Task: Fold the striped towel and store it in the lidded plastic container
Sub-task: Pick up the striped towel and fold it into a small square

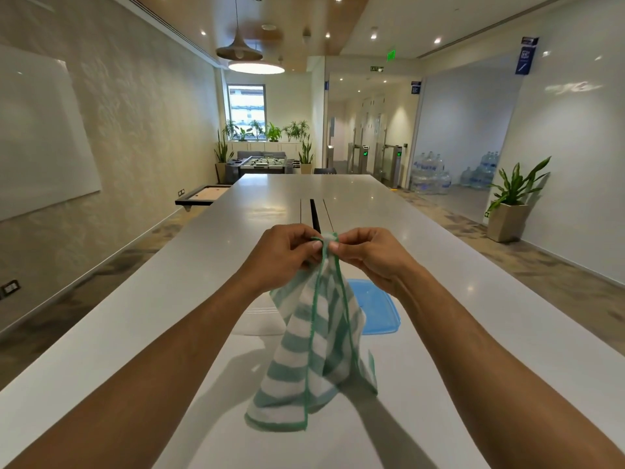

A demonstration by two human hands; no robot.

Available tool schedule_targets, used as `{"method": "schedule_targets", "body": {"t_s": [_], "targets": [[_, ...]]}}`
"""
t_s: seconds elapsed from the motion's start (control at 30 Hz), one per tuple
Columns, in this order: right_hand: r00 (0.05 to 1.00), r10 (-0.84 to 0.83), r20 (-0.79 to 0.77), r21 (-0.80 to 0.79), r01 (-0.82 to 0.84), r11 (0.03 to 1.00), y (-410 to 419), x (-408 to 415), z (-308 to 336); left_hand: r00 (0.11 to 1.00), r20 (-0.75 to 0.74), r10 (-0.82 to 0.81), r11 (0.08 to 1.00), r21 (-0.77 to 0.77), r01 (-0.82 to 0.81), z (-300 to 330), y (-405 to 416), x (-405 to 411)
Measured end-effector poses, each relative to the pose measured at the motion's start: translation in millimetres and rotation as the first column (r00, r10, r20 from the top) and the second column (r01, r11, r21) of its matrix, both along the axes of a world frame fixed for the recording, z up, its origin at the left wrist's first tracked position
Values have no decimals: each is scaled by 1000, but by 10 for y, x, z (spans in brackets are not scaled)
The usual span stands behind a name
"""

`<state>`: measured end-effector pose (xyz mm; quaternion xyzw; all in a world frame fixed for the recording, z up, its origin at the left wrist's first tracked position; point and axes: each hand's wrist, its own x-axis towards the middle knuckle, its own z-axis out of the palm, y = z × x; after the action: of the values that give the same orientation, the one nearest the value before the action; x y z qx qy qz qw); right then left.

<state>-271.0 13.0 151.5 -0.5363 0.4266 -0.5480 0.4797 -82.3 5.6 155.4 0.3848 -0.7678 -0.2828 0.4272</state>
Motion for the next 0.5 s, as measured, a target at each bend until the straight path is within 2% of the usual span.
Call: {"method": "schedule_targets", "body": {"t_s": [0.13, 0.2, 0.37, 0.5], "targets": [[977, -71, -202, -133, 45, 990, 40, 61, 21, 997, 51, 57, 994, -98, -52, 3, 12, -16], [961, -110, -253, -175, 67, 982, 43, 94, 23, 993, 69, 99, 980, -180, -85, 8, 4, -27], [948, -146, -284, -204, 89, 975, 52, 123, 33, 988, 45, 145, 934, -335, -122, -9, -26, -22], [947, -134, -293, -211, 73, 975, 41, 129, 6, 989, -3, 147, 935, -326, -140, -39, -58, -17]]}}
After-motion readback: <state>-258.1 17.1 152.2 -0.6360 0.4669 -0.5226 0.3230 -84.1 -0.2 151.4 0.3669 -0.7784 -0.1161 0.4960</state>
